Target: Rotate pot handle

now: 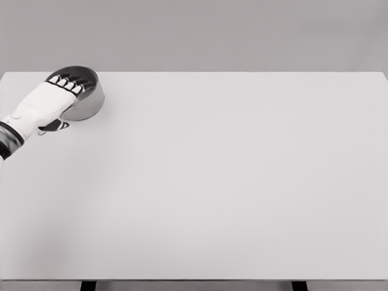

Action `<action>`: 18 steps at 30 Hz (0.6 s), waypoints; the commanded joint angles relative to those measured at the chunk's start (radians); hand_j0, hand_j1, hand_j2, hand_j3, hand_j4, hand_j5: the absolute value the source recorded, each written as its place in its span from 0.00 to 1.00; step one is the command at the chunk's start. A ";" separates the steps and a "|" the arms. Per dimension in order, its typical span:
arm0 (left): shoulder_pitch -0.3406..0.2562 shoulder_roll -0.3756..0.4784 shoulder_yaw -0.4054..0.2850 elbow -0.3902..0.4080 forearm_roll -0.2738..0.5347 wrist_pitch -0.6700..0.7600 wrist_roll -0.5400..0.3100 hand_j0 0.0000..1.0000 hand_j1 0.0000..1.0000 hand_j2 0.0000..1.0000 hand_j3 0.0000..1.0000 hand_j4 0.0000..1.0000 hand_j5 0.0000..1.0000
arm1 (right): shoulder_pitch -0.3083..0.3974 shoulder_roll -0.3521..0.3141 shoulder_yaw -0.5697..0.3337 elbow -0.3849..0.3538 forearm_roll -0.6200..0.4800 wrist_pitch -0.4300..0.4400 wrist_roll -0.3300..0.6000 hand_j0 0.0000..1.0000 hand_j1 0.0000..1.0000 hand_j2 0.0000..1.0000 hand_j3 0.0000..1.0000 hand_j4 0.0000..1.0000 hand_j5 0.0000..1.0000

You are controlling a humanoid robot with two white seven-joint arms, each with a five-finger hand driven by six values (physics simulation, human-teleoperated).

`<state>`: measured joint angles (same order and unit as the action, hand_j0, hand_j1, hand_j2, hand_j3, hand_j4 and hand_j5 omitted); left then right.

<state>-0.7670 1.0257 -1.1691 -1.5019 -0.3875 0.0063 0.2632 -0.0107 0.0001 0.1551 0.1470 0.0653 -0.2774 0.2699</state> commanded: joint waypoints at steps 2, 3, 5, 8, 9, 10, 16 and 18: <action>0.000 0.001 0.003 0.006 -0.001 0.000 0.001 1.00 1.00 1.00 1.00 1.00 1.00 | 0.000 0.000 0.000 0.000 0.001 0.000 0.000 1.00 1.00 1.00 1.00 1.00 1.00; -0.002 0.001 0.003 0.006 -0.001 0.001 0.001 1.00 1.00 1.00 1.00 1.00 1.00 | 0.000 0.000 0.000 0.000 0.001 0.000 0.000 1.00 1.00 1.00 1.00 1.00 1.00; -0.002 0.001 0.003 0.011 -0.001 0.001 0.001 1.00 1.00 1.00 1.00 1.00 1.00 | 0.000 0.000 0.000 0.000 0.001 0.000 0.000 1.00 1.00 1.00 1.00 1.00 1.00; -0.003 -0.006 0.005 0.028 0.002 0.000 0.001 1.00 1.00 1.00 1.00 1.00 1.00 | 0.000 0.000 0.000 0.000 0.001 0.000 0.002 1.00 1.00 1.00 1.00 1.00 1.00; -0.002 -0.007 0.005 0.031 0.004 0.000 0.001 1.00 1.00 1.00 1.00 1.00 1.00 | 0.000 0.000 0.000 0.000 0.001 0.000 0.000 1.00 1.00 1.00 1.00 1.00 1.00; -0.003 -0.009 0.005 0.034 0.004 0.000 0.001 1.00 1.00 1.00 1.00 1.00 1.00 | 0.000 0.000 0.000 -0.001 0.001 0.000 0.000 1.00 1.00 1.00 1.00 1.00 1.00; 0.000 -0.001 0.006 0.046 -0.002 0.000 0.001 1.00 1.00 1.00 1.00 1.00 1.00 | 0.000 0.000 0.000 0.000 0.001 0.000 0.000 1.00 1.00 1.00 1.00 1.00 1.00; 0.000 -0.001 0.006 0.046 -0.014 0.000 0.001 1.00 1.00 1.00 1.00 1.00 1.00 | 0.000 0.000 0.000 0.000 0.001 0.000 0.000 1.00 1.00 1.00 1.00 1.00 1.00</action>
<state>-0.7654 1.0229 -1.1642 -1.4577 -0.3941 0.0063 0.2633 -0.0107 0.0001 0.1550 0.1471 0.0655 -0.2774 0.2699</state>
